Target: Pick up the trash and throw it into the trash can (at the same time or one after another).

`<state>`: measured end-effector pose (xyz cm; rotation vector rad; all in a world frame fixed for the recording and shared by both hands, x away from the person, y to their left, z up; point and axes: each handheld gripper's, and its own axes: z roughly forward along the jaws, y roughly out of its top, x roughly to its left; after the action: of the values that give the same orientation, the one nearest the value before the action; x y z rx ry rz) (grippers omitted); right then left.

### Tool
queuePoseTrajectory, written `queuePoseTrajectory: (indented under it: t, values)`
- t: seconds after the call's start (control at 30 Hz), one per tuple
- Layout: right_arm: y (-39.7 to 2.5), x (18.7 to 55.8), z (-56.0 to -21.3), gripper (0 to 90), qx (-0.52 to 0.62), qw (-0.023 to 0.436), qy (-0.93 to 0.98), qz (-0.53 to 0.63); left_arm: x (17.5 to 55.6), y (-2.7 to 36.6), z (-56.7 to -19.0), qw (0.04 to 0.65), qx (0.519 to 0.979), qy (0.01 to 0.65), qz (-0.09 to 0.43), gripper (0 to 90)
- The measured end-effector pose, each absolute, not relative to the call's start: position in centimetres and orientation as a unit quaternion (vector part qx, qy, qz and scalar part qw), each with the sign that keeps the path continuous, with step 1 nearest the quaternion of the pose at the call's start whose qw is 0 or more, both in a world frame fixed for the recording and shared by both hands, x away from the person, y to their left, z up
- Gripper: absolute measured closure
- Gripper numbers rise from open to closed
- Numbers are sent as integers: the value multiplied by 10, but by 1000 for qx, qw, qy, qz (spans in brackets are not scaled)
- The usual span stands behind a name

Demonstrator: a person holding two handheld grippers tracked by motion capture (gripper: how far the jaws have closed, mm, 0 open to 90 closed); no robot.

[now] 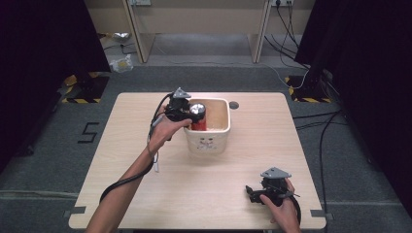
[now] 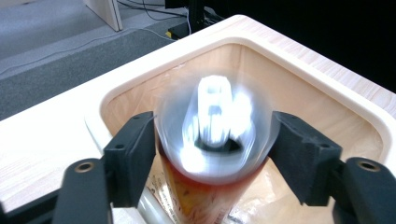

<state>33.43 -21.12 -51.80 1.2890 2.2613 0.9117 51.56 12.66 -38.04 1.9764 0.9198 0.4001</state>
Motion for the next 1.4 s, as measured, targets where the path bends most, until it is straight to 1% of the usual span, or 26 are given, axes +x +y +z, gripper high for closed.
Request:
queuePoseTrajectory:
  t: [0.13, 0.5, 0.97, 1.23, 1.4]
  values:
    - [-211, 334, -518, 5, 459, 191, 805, 324, 516, 126, -378, 441, 799, 372, 170, 364]
    - [-211, 334, -518, 5, 457, 189, 806, 325, 509, 130, -363, 454, 791, 375, 168, 308]
    - [-211, 334, -518, 5, 458, 189, 805, 325, 491, 159, -344, 480, 769, 389, 163, 272]
    - [-211, 334, -518, 5, 458, 189, 806, 325, 480, 183, -338, 483, 759, 400, 178, 265]
    - [-211, 334, -518, 5, 458, 190, 806, 324, 476, 198, -341, 476, 756, 410, 182, 254]
